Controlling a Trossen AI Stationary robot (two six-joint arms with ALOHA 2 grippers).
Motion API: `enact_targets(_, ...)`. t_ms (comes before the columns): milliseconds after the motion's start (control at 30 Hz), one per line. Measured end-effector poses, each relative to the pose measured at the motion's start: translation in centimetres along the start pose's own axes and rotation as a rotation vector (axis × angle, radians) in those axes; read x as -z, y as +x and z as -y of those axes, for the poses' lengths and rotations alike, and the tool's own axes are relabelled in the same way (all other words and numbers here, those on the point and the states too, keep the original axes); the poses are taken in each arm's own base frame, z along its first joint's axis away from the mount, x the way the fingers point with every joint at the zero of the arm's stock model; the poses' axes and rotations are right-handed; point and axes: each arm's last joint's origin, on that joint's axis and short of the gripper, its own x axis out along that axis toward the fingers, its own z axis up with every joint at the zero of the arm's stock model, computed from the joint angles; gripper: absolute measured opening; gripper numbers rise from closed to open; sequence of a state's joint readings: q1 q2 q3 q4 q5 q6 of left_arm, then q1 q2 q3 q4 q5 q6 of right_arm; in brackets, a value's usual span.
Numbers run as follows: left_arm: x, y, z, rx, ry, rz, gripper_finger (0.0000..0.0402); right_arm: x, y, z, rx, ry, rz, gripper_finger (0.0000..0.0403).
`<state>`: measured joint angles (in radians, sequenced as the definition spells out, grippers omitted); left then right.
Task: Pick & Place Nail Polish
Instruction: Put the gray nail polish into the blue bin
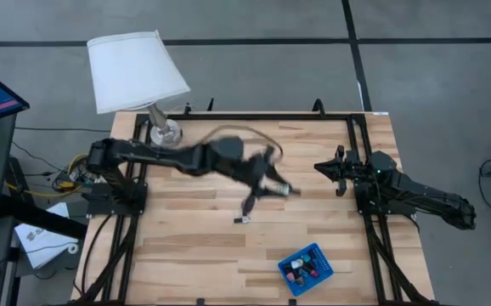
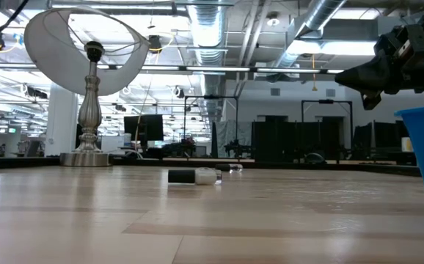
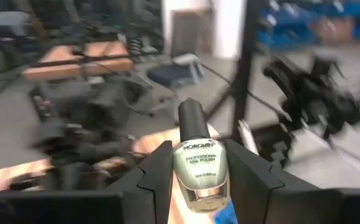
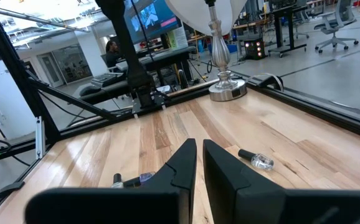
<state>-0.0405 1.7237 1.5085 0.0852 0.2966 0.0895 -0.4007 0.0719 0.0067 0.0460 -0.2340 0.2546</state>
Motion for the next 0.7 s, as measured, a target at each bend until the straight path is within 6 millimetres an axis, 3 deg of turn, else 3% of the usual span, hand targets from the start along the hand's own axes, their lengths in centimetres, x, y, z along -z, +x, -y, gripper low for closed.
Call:
enact_targets(200, 3.0, 3.7, 4.5, 0.116, 0.105, -0.077, 0.0113, 0.0, 0.0, 0.0, 0.000, 0.000, 0.000, 0.0021)
enact_targets(467, 8.6, 8.2, 9.5, 0.053, 0.129, -0.190, 0.0113, 0.0, 0.0, 0.0, 0.000, 0.000, 0.000, 0.0021)
enact_targets(700, 12.3, 11.1, 12.7, 0.056, 0.036, -0.119, 0.0113, 0.0, 0.0, 0.0, 0.000, 0.000, 0.000, 0.0021)
